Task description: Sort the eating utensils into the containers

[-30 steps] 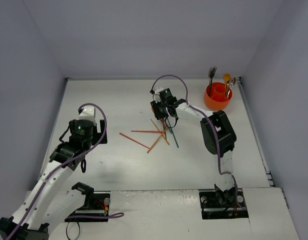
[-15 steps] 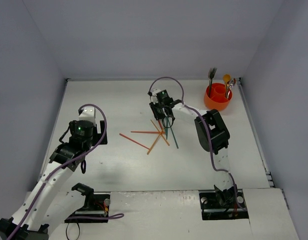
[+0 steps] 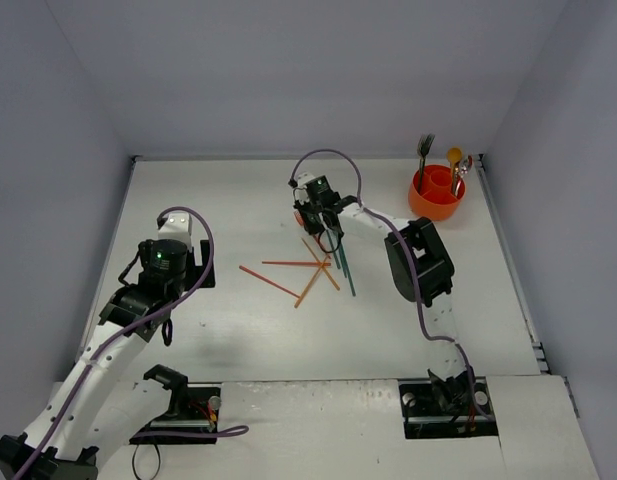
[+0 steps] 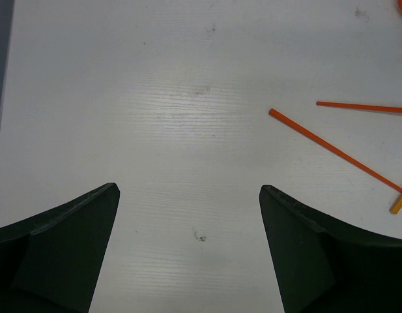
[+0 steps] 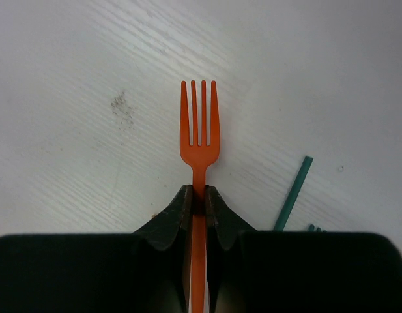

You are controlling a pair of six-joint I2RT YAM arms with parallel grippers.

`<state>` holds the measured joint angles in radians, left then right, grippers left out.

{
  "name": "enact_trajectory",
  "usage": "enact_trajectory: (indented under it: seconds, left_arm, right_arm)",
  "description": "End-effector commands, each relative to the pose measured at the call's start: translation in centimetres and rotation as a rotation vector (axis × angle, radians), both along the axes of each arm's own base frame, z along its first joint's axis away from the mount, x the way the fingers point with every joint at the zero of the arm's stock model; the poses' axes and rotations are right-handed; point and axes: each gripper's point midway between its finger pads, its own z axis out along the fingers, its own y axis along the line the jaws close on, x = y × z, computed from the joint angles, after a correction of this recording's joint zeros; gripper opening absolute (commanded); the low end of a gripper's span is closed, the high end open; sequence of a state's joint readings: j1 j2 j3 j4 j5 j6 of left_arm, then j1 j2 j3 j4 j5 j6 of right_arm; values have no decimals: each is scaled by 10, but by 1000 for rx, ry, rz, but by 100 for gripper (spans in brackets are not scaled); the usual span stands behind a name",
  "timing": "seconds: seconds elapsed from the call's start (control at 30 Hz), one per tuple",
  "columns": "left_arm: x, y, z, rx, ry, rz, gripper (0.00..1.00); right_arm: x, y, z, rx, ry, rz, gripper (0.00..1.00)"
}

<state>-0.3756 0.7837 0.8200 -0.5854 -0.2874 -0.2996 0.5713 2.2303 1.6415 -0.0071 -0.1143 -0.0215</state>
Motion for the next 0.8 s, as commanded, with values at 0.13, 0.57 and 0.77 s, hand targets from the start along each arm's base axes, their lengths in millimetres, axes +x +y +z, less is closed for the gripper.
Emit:
enact_trajectory:
  seconds: [0.13,0.57,0.77]
  left_arm:
    - [11,-2,19,-23,-72,7,87]
    - [10,1,21,-19,-83,15,87]
    - [11,0,19,-14,-74,14,87]
  right_arm:
    - [49,28,144,182,-279,-15,0]
    - [112,-174,286,252,-664,-406,0]
    - [123,-261,285,259,-767,-610,0]
